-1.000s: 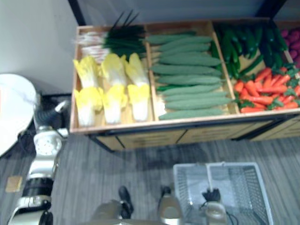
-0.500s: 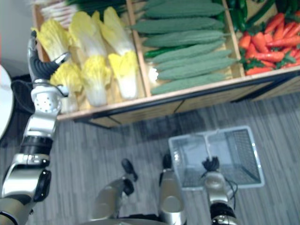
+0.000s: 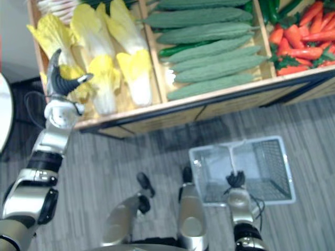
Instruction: Pick vegetable in the basket
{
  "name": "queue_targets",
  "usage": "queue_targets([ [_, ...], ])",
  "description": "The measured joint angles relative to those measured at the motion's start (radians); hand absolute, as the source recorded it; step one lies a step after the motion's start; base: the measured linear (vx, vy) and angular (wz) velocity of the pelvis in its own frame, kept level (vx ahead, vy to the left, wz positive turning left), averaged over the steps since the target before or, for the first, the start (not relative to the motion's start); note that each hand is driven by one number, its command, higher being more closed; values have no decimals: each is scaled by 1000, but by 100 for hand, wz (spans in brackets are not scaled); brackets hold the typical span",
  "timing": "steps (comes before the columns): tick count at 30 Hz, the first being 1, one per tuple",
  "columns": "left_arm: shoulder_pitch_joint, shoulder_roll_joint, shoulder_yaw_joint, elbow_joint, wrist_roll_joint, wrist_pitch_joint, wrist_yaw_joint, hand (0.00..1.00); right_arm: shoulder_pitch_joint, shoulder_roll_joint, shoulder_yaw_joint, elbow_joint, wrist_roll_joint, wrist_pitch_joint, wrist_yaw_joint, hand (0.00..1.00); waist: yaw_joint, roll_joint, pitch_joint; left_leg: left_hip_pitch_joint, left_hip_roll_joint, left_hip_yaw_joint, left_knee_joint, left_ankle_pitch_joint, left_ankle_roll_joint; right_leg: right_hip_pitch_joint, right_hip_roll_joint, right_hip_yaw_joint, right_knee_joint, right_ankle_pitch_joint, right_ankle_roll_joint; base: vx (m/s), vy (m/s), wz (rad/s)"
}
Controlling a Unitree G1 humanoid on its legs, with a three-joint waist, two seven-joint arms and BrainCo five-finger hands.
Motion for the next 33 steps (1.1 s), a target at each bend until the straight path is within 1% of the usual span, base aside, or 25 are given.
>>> queue_targets([
  [2,5,-3,-23,18,6,2,-3,0,0,0,0,0,1,0,-2,100,-1,1,1,-1,-3,1,-6,4,-5,-5,-2,1,1,0,0,2,-37,-2],
  [4,5,-28,-26,44,39,6,-19,0,-2,1,0,0,2,-1,-9,100,-1,2,1,-4,-10,14,-32,11,-12,-24,-4,7,7,0,0,4,-27,-6],
  [9,4,-57,-58,93,86,9,-26,0,-5,3,-1,0,3,-1,-17,100,-1,6,7,-5,-14,42,-51,26,0,-52,1,33,14,1,1,38,-43,-14],
  [13,-32,-93,-65,169,87,7,-28,0,-5,4,-1,-9,21,-1,-19,100,-3,8,9,-15,-13,56,-54,27,-1,-73,7,51,17,1,1,65,-57,-13],
  [15,-59,-98,-66,196,87,5,-21,0,-5,4,-1,-19,23,0,-21,100,-3,11,10,-29,-13,59,-56,28,-3,-91,7,53,19,2,2,42,-51,-2],
  [16,-72,-98,-68,208,87,3,-18,100,-7,4,1,-22,24,-1,-22,100,-3,12,10,-39,-14,64,-68,35,-8,-106,8,57,18,5,5,56,-61,-5],
  [18,-90,-95,-70,216,88,-4,-14,100,-17,2,16,-22,28,0,-32,100,2,14,12,-48,-15,75,-88,45,-11,-124,14,61,12,12,5,47,-53,-6],
  [19,-98,-94,-64,216,101,-4,4,100,-25,1,31,-22,34,1,-40,100,2,15,12,-58,-12,76,-94,51,-9,-132,19,61,3,21,4,29,-42,-5],
  [22,-128,-86,-50,217,124,-1,30,100,-39,4,56,-26,38,-1,-42,100,6,15,12,-81,-8,80,-109,62,-14,-152,27,63,-20,41,3,39,-63,-3],
  [24,-147,-71,-47,224,125,-1,30,100,-45,5,66,-29,39,-1,-43,100,8,14,12,-88,-8,89,-117,67,-13,-158,30,68,-36,50,5,39,-36,-8],
  [25,-159,-71,-37,231,126,1,30,100,-45,6,68,-33,39,-1,-43,100,13,14,12,-87,-7,103,-122,68,-14,-158,32,73,-47,65,6,33,-15,-12],
  [28,-163,-75,-23,233,127,2,30,100,-44,8,66,-37,40,-1,-45,100,13,14,12,-87,-10,108,-124,68,-14,-153,31,82,-69,82,12,56,-18,-11],
  [33,-165,-78,-23,246,148,8,29,100,-34,15,67,-42,41,-1,-46,100,12,10,14,-61,-9,107,-126,68,-13,-121,31,78,-80,86,12,72,-37,0],
])
